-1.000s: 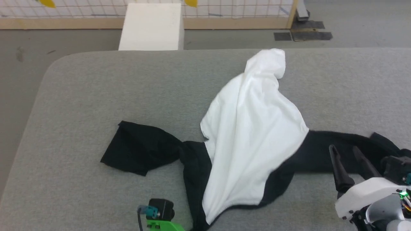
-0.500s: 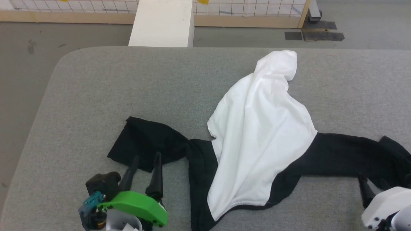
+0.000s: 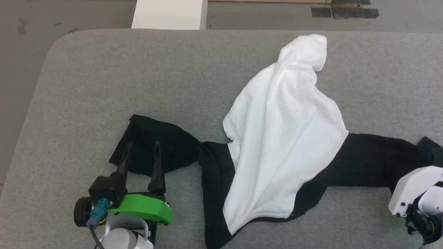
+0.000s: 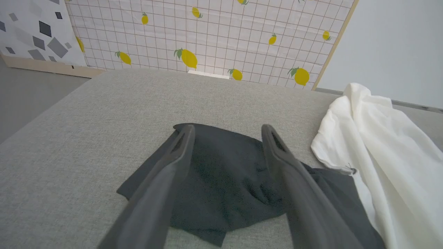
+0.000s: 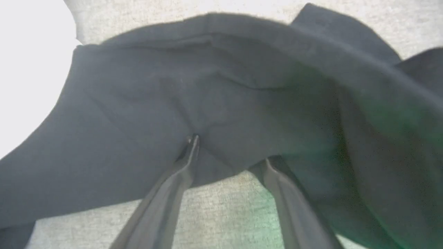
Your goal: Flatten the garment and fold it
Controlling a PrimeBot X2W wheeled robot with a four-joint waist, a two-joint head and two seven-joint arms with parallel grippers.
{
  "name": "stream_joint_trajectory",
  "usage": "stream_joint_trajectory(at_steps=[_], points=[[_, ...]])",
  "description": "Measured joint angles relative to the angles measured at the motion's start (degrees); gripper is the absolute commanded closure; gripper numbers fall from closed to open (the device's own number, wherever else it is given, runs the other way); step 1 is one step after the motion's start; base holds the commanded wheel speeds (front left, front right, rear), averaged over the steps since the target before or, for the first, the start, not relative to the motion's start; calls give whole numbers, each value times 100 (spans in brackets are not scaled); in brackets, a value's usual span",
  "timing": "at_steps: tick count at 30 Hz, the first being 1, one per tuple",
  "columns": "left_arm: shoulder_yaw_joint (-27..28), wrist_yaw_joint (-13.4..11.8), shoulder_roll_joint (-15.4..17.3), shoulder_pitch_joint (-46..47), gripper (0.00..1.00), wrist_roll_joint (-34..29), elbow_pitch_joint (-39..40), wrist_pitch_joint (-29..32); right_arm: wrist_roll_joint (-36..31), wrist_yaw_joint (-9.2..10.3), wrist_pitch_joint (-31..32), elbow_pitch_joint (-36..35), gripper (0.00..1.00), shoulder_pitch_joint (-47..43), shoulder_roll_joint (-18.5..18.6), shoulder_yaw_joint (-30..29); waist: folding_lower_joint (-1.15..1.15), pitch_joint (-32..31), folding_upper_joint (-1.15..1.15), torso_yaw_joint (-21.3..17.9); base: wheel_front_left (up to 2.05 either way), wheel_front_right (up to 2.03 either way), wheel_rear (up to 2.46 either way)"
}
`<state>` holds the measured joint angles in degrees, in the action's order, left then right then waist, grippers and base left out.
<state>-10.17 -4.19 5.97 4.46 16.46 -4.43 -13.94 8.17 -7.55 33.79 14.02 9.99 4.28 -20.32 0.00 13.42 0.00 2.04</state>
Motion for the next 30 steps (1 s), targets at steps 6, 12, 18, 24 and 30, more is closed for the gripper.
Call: stream_joint_trajectory(at_steps=[6,12,18,24,30], points=[[21,-15,-9,6,0,27,-71,-35,-1020,-5,48,-664,100,-148,-113,-452,0,39,0,-4,0,0,0],[-1,-15,-18,20,0,44,-102,-36,-1530,-5,-13,-1118,100,-197,666,-1291,1,24,0,-7,0,0,0],[-26,-15,-13,57,0,60,-118,-34,-1649,-4,-366,-764,100,60,1139,-1835,0,43,0,-26,0,0,0],[-111,-14,1,71,0,60,-129,-13,-1486,-3,-644,198,100,276,850,-1882,1,68,0,-43,0,0,0],[-185,-13,4,93,0,60,-132,27,-1063,-3,-1136,300,0,291,436,-1773,1,-10,0,-54,0,0,0]])
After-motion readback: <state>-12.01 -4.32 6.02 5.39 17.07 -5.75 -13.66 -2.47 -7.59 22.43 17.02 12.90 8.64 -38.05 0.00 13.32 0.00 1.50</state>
